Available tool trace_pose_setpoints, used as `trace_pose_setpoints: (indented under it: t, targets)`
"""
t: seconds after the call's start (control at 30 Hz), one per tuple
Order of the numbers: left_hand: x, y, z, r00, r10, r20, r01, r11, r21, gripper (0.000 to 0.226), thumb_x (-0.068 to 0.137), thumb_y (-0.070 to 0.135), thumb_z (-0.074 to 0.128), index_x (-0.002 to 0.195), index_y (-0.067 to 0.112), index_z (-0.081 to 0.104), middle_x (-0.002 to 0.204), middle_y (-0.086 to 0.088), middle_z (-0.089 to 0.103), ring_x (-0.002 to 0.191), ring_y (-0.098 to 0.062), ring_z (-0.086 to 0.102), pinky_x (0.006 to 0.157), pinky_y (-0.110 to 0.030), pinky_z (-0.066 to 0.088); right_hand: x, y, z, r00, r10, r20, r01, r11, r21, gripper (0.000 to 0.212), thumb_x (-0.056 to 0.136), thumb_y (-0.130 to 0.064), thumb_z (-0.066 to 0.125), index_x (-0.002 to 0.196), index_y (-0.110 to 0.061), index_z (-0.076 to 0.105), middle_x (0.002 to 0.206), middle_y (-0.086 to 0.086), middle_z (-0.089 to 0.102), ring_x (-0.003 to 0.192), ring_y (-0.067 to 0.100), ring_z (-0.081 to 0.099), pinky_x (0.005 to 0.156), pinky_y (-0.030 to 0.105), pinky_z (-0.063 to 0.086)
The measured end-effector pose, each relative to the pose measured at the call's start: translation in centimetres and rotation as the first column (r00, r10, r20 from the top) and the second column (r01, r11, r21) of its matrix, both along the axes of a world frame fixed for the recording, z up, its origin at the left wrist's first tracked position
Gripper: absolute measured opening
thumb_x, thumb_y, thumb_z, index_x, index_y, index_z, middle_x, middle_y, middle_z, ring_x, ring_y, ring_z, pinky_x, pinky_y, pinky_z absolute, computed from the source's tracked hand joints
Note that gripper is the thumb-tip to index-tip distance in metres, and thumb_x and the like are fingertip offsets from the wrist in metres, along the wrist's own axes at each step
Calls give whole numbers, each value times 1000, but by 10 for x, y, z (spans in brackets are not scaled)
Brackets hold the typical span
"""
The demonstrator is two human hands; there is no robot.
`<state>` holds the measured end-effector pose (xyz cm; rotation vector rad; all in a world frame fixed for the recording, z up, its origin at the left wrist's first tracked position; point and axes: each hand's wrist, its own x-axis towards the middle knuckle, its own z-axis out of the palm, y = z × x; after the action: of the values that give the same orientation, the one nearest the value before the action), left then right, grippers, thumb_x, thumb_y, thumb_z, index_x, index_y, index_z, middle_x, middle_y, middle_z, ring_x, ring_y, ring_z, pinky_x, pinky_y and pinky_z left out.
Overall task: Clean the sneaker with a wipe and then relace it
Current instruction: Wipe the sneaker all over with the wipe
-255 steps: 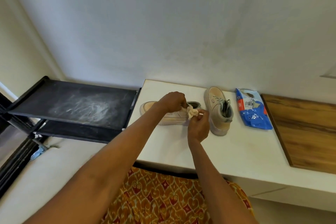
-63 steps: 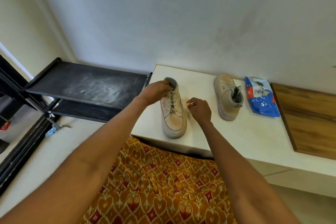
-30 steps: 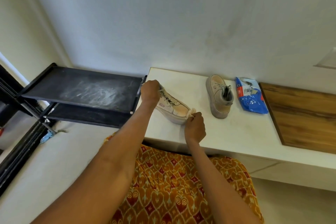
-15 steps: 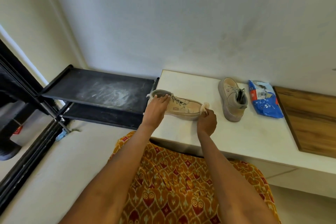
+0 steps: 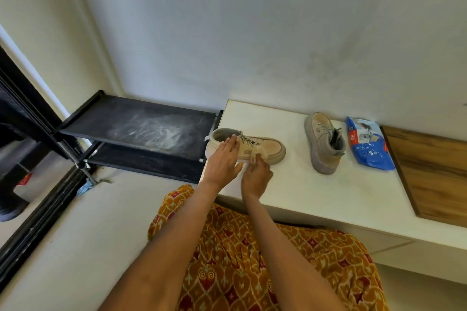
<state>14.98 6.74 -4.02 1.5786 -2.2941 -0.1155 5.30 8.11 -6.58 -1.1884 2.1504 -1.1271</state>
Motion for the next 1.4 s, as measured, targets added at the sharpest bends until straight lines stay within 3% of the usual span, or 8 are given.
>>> trace_pose_setpoints:
  t: [0.17,0.3,0.4,0.6,1.1,1.2,1.3,1.4]
  targets:
    - [-1,3,7,1000,-15,16,15,1000,3,61,96,32,47,147,7,23,155,-11,20,140,-24,29,108,-33,33,-12,0,2,983,105,152,-91,991,-94,28,96,-17,49,122,-12,58,123,9,60,111,25,55,86,26,43]
    - [21,-8,18,981,-96,168,111,991,-81,52,95,20,52,142,9,34,152,-8,28,138,-23,31,103,-36,41,-56,-16,11,980,69,184,-75,997,25,14,88,-16,61,99,-12,68,105,9,68,98,26,62,75,22,40]
    - [42,-11,24,986,-26,165,55,983,-177,44,75,4,74,117,8,62,132,-11,54,120,-27,54,78,-37,57,-76,-29,17,987,-36,154,30,999,38,15,88,-15,58,97,-11,69,100,11,70,92,28,63,70,24,40]
    - [29,-13,18,1000,13,27,-9,991,-136,37,63,6,85,96,10,70,102,-7,66,84,-22,60,49,-29,55,-70,-34,15,991,-86,98,94,992,-79,20,89,-6,52,97,-11,70,99,9,71,89,25,64,68,21,39]
    - [8,-21,24,1000,-27,8,28,995,-92,16,83,20,69,98,12,70,98,-2,66,94,-17,59,67,-31,57,21,-4,1,917,11,400,33,994,-104,8,86,-10,64,90,-4,67,89,10,69,75,15,57,61,12,39]
    - [24,-29,30,992,-125,16,126,987,-100,17,81,12,70,98,10,71,94,-6,66,83,-21,61,61,-37,57,-3,-8,-1,910,-45,413,89,992,-88,8,86,-11,63,91,-7,68,91,9,69,79,17,58,66,18,42]
    - [40,-43,34,989,-145,8,146,988,-56,27,86,12,64,112,8,67,108,-9,62,97,-23,58,71,-38,56,-30,-18,-5,886,-130,444,159,987,-29,15,89,-13,57,97,-13,71,97,7,70,89,20,62,80,31,51]
    - [39,-44,31,983,-183,14,184,982,-31,19,87,9,62,104,8,71,98,-8,63,87,-23,59,67,-37,55,-34,-23,-5,873,-40,487,77,996,-55,19,91,-16,55,95,-7,72,88,8,69,82,19,59,69,27,48]
